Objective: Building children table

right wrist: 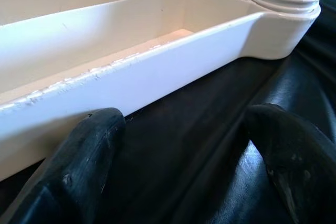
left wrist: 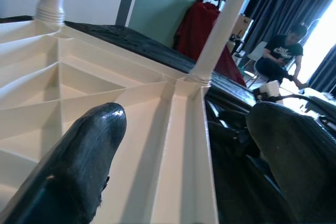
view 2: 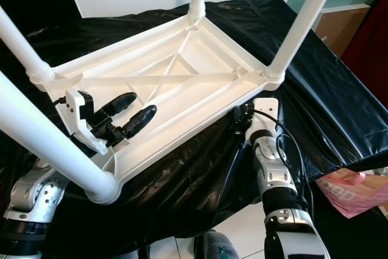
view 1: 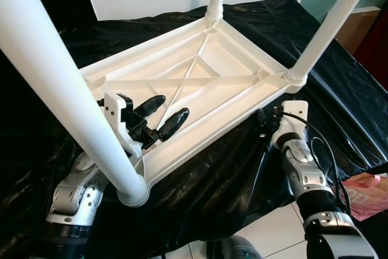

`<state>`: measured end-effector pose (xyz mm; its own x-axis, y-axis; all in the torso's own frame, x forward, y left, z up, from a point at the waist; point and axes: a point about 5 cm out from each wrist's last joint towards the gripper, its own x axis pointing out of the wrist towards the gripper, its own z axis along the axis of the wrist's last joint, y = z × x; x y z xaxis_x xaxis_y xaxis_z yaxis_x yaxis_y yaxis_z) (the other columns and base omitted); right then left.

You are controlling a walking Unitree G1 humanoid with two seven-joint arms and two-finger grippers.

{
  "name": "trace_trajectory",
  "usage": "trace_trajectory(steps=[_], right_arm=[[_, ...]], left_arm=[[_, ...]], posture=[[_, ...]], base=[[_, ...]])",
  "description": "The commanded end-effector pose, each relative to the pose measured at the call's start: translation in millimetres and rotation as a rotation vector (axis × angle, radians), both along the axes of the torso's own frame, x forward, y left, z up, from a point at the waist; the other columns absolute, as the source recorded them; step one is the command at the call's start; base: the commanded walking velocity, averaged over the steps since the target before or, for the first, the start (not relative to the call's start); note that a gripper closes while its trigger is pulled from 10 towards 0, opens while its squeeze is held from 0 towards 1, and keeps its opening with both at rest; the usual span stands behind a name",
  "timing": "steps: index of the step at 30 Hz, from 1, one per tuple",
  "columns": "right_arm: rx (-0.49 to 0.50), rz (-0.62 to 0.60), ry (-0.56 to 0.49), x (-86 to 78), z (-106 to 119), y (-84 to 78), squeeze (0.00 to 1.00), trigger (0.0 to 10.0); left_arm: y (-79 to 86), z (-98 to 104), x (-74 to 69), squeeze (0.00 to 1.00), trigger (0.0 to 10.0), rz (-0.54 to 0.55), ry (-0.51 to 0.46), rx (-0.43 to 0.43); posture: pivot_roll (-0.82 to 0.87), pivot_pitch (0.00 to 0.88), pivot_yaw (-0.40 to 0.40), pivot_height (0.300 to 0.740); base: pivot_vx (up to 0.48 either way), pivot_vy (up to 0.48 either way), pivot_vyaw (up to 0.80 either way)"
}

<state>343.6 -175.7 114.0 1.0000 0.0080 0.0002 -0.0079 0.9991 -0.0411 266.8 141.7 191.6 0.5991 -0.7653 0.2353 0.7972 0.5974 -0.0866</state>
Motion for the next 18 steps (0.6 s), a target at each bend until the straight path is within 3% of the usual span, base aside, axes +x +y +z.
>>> trace_trajectory(steps=[1, 7, 13, 18], right_arm=[[0.005, 0.071, -0.005, 1.0, -0.6, 14.2, 0.0, 10.0], [0.004, 0.09, 0.004, 18.7, 6.1, 23.6, 0.0, 10.0], [0.004, 0.132, 0.007, 21.6, 6.9, 31.0, 0.0, 10.0], [0.008, 0.235, 0.024, 21.4, 1.7, 43.2, 0.0, 10.0]], left_arm=[[-10.0, -1.8, -8.5, 0.0, 10.0, -0.136, -0.008, 0.006], [-27.6, 2.3, -15.5, 0.0, 10.0, -0.176, -0.001, -0.044], [-37.1, 2.3, -19.1, 0.0, 10.0, -0.212, 0.014, -0.066], [-55.3, 4.3, -28.7, 0.0, 10.0, -0.293, 0.033, -0.093]], posture=[[0.07, 0.157, -0.078, 0.74], [0.08, 0.164, -0.076, 0.74], [0.08, 0.163, -0.07, 0.74], [0.08, 0.164, -0.066, 0.74]], base=[[0.0, 0.0, 0.0], [0.0, 0.0, 0.0], [0.0, 0.0, 0.0], [0.0, 0.0, 0.0]])
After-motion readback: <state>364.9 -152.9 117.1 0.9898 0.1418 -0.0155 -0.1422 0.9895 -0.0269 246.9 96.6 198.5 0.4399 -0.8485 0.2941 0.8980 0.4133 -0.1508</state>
